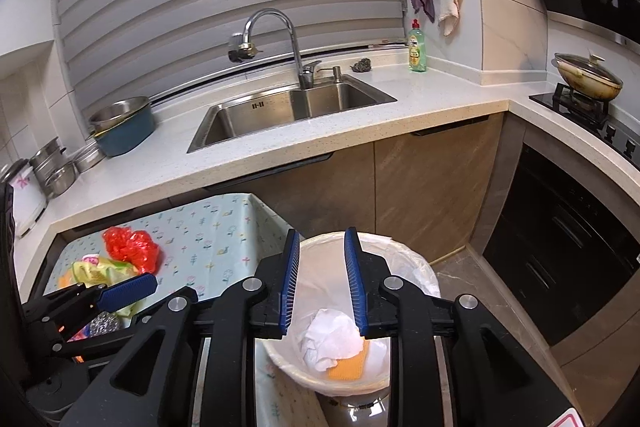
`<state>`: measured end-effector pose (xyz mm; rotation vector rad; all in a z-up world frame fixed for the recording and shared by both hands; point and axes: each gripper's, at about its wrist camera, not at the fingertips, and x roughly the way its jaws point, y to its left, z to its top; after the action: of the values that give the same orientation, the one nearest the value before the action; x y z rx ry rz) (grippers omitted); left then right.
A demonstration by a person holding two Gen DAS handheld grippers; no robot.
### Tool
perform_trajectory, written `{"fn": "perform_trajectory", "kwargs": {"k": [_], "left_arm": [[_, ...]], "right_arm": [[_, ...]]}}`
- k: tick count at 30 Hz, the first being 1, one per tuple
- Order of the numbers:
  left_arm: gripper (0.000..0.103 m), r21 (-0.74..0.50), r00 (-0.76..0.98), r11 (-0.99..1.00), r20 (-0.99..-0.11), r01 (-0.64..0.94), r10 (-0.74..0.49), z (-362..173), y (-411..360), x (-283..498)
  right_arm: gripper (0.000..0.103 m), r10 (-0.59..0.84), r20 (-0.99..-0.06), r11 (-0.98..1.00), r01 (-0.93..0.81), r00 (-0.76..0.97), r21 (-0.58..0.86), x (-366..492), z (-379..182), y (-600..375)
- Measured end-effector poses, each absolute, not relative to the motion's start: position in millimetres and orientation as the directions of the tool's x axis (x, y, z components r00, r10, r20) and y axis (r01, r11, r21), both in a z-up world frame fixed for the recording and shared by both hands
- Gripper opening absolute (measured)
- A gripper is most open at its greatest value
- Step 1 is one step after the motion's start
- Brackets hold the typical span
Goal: Collect trash
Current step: 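Open both tools to drop the towel and mesh into the bin, then move both tools back to the orange plastic bags on the table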
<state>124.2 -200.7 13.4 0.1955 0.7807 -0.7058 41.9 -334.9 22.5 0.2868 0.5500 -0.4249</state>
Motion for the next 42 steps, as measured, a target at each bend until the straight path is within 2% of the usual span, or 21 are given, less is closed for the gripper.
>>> {"fn": "perform_trajectory", "kwargs": {"k": [5, 7, 20, 23, 29, 33, 42], "left_arm": [[0.048, -0.080, 0.535, 0.793, -0.696, 0.604, -0.479, 20, -171, 122], [0.056, -0.077, 0.556, 0.814, -0.693, 0.576, -0.460, 21, -154, 122], [0.061, -0.093, 0.619, 0.928, -0.720, 0.362, -0.313, 8, -25, 145], [0.071, -0.104, 0.623, 0.947, -0.731, 0.304, -0.280, 3, 9, 150], [0.079, -0.121, 0.626, 0.976, -0.751, 0.181, -0.209, -7, 77, 158], [0.080, -0.114, 0.617, 0.988, -0.772, 0.102, -0.153, -16, 118, 160], [0.081, -0.095, 0.576, 0.995, -0.813, 0.012, -0.084, -43, 179, 160]], "right_arm": [[0.029, -0.268, -0.554, 0.900, 0.410, 0.788, 0.146, 44, 27, -305], [0.030, -0.250, -0.552, 0.911, 0.387, 0.795, 0.144, 46, 28, -291], [0.033, -0.096, -0.574, 0.966, 0.216, 0.813, 0.144, 71, 21, -188], [0.039, -0.051, -0.582, 0.977, 0.162, 0.811, 0.140, 75, 17, -158], [0.046, 0.043, -0.613, 0.991, 0.044, 0.789, 0.126, 87, 4, -94], [0.054, 0.096, -0.632, 0.992, -0.023, 0.769, 0.123, 92, -9, -54], [0.062, 0.158, -0.688, 0.987, -0.094, 0.708, 0.129, 109, -43, 8]]}}
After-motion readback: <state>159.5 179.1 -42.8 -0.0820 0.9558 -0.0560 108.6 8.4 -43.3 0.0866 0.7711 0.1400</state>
